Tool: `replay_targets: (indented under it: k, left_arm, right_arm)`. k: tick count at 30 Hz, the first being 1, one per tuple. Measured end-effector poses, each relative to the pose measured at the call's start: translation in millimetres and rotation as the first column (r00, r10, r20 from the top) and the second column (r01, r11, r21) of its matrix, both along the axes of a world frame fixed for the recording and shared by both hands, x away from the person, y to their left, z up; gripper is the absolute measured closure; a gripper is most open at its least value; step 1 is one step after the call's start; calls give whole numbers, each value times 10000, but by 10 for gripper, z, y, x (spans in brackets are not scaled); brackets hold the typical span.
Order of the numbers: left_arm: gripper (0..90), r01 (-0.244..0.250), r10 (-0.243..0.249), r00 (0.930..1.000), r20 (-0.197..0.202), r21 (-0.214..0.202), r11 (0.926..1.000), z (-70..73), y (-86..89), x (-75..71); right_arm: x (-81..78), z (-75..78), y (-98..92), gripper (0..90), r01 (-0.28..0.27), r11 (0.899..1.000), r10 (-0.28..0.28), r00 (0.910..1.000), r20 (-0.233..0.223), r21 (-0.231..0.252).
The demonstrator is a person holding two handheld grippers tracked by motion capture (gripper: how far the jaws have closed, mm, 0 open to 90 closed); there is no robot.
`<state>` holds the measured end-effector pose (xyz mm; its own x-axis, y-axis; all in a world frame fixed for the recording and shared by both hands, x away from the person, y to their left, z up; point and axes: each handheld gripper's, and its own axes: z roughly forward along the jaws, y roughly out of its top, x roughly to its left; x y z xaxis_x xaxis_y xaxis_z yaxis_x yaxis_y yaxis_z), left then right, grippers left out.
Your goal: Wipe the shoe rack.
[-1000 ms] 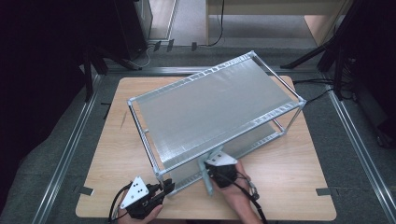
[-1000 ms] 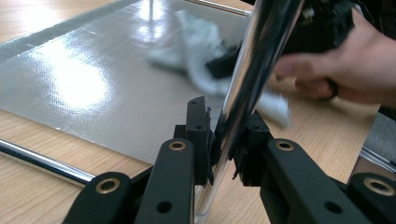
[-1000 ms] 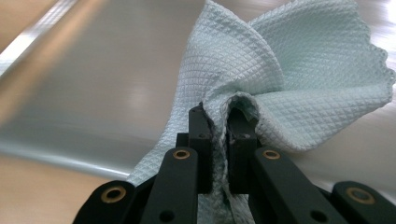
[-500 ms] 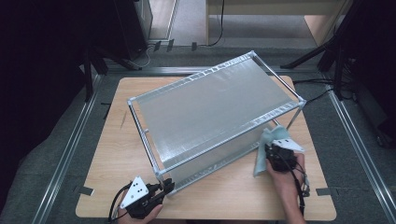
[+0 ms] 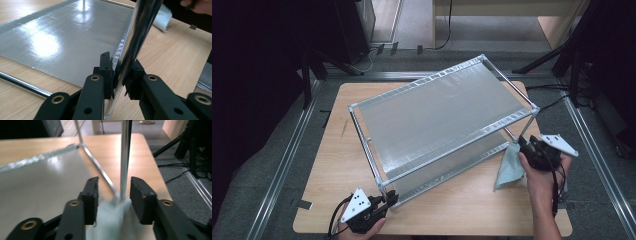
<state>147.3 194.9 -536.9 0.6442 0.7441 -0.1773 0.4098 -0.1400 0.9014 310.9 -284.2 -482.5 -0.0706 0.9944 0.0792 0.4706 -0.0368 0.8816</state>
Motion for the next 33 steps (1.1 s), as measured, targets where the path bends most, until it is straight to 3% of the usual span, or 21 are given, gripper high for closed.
replay_targets:
  k: [3, 6, 12, 18, 21, 24, 26, 33]
  left_arm:
    - [786, -37, 37, 10000, 7, -2, 10000, 0, 13, 7]
    - [785, -135, 135, 9999, 12, -30, 9999, -2, 38, 14]
    - [784, -566, 565, 9984, -72, -63, 9984, -2, 161, 19]
    - [785, -1165, 1165, 9932, -49, -54, 9932, -8, 306, -7]
    - [785, -1523, 1522, 9883, -67, -73, 9883, -11, 379, -13]
    - [784, -1670, 1670, 9859, -44, -98, 9859, -14, 374, -14]
    - [785, -1651, 1651, 9863, 10, -99, 9862, -17, 328, -4]
    - [787, -896, 896, 9957, 217, -29, 9960, -15, -98, 101]
  right_arm:
    - [259, 18, 11, 721, 350, 9994, -351, 9994, -39, -39]
    - [409, -14, 16, 799, 636, 9980, -636, 9980, -35, 32]
    - [582, -50, 230, 813, 325, 9990, -317, 9992, 253, -315]
    - [920, -63, 571, 812, -233, 9995, 239, 9994, 249, -229]
    - [1081, -68, 724, 792, -717, 9973, 714, 9972, 226, 131]
    - [1056, -70, 782, 616, -347, 9975, 355, 9993, -118, 612]
    - [951, -56, 784, 556, -202, 9971, 231, 9990, -391, 737]
    - [366, -56, 751, 470, -1165, 9925, 1185, 9913, -579, 374]
